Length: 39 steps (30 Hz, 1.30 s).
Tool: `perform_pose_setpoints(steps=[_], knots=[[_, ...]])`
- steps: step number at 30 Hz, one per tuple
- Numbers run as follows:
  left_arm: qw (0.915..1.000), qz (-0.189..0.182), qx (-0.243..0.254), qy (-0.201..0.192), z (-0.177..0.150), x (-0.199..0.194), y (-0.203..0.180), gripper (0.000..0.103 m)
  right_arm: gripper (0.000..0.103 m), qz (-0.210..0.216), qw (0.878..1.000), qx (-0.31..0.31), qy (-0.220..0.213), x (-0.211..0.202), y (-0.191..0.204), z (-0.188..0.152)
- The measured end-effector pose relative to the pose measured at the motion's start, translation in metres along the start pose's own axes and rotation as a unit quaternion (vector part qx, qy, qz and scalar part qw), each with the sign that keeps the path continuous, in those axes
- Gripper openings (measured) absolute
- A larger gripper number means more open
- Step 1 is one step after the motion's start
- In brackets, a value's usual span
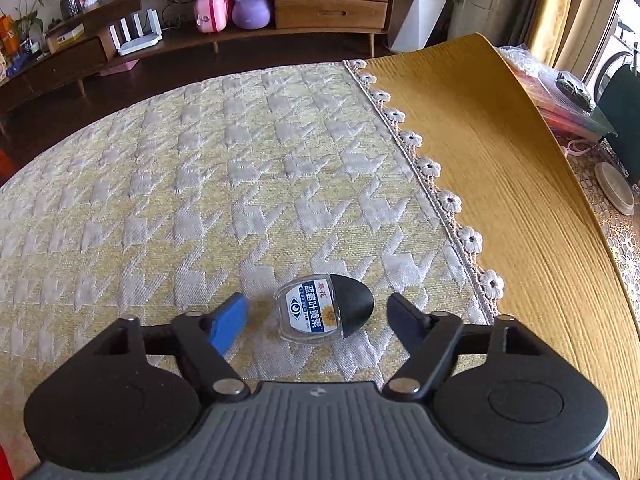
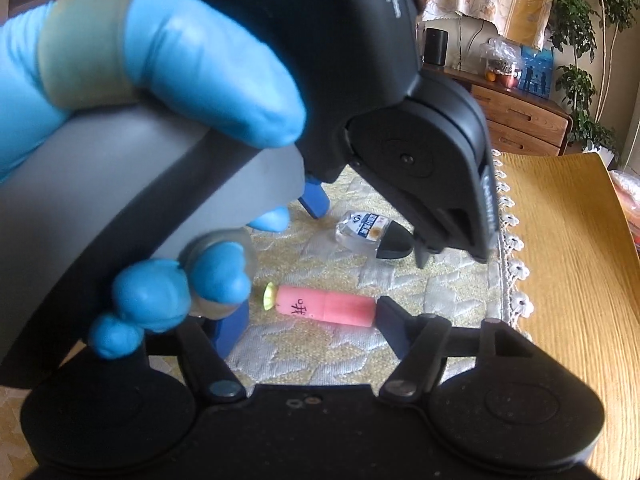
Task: Organize rigid objects
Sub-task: 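Grasp small clear bottle with left gripper while right gripper grasps pink eraser, then carry the bottle and pink eraser over to the red tin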
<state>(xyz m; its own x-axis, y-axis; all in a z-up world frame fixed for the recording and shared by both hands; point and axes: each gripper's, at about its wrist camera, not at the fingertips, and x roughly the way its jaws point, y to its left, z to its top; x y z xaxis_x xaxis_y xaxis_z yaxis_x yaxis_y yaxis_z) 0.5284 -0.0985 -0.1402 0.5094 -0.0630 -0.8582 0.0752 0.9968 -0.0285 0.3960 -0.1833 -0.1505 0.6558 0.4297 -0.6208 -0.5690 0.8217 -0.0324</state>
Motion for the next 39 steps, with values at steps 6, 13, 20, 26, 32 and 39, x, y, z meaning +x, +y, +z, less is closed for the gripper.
perform_pose_setpoints(steps=[6, 13, 20, 26, 32, 39], knots=[[1.0, 0.002, 0.0, -0.005, 0.0, 0.0, 0.0, 0.055, 0.059, 0.001, 1.0, 0.003, -0.006, -0.006, -0.003, -0.007], [0.9998, -0.002, -0.014, -0.012, -0.005, -0.009, 0.007, 0.054, 0.059, 0.0, 1.0, 0.013, -0.004, -0.019, -0.002, -0.01], [0.9999, 0.002, -0.011, -0.013, -0.023, -0.03, 0.02, 0.054, 0.059, 0.002, 0.999, 0.036, 0.001, -0.046, -0.002, -0.011], [0.9997, 0.002, -0.003, -0.025, -0.047, -0.069, 0.031, 0.054, 0.059, 0.009, 0.999, 0.03, -0.008, -0.079, 0.014, -0.011], [0.9992, -0.005, -0.018, -0.036, -0.07, -0.113, 0.051, 0.054, 0.059, 0.015, 1.0, 0.02, -0.01, -0.112, 0.033, -0.003], [0.9979, -0.001, -0.037, -0.054, -0.097, -0.169, 0.077, 0.054, 0.059, 0.026, 0.999, 0.005, -0.022, -0.15, 0.068, 0.009]])
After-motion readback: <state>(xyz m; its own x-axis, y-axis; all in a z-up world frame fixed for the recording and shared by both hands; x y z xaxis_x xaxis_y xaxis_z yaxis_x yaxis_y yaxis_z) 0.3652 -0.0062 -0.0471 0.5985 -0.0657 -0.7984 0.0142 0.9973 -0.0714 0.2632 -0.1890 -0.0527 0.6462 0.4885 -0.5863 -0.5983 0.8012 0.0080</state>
